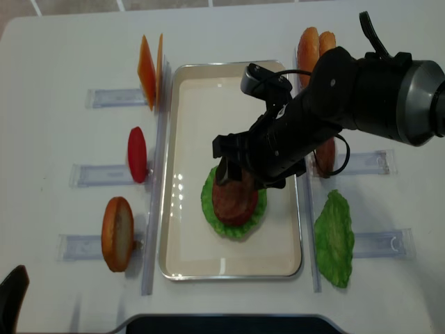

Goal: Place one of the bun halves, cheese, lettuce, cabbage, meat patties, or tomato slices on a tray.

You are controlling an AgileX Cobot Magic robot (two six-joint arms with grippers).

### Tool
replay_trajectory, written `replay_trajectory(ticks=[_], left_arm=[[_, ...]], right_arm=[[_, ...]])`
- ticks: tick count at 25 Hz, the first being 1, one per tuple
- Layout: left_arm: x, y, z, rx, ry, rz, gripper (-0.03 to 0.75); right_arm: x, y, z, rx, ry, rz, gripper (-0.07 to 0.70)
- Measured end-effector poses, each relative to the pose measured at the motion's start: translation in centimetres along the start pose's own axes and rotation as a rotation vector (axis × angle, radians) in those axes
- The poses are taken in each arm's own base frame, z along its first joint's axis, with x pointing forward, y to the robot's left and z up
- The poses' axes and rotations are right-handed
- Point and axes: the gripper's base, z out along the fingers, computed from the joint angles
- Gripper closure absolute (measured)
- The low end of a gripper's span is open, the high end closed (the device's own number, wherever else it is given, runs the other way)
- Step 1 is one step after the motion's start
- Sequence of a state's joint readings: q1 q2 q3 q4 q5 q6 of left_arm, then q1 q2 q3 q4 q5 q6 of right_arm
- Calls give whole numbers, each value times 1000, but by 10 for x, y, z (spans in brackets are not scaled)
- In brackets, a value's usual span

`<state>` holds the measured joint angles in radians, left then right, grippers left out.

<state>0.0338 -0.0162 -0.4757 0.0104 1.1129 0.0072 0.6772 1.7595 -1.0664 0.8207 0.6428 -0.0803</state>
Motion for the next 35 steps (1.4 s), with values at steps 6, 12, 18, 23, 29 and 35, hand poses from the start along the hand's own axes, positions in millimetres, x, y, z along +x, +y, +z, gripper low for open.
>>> replay_trajectory(ticks=[6, 12, 18, 23, 29, 35], left_arm=[[0, 0, 0, 1, 0, 0, 20], [0, 0, 0, 1, 0, 0, 20], [0, 0, 0, 1, 0, 15, 20], [0, 0, 0, 1, 0, 18, 20], [0, 0, 0, 1, 0, 18, 20], [0, 0, 0, 1, 0, 19, 20]], right_arm=[[-2, -2, -5, 89, 21, -13, 128], [0, -8, -8, 171, 53, -16, 128], [-3, -5, -14, 204, 65, -34, 128], [-11, 5, -34, 248, 19, -51, 128], [-18, 13, -64, 377, 0, -102, 128], [-25, 19, -94, 437, -43, -126, 129]])
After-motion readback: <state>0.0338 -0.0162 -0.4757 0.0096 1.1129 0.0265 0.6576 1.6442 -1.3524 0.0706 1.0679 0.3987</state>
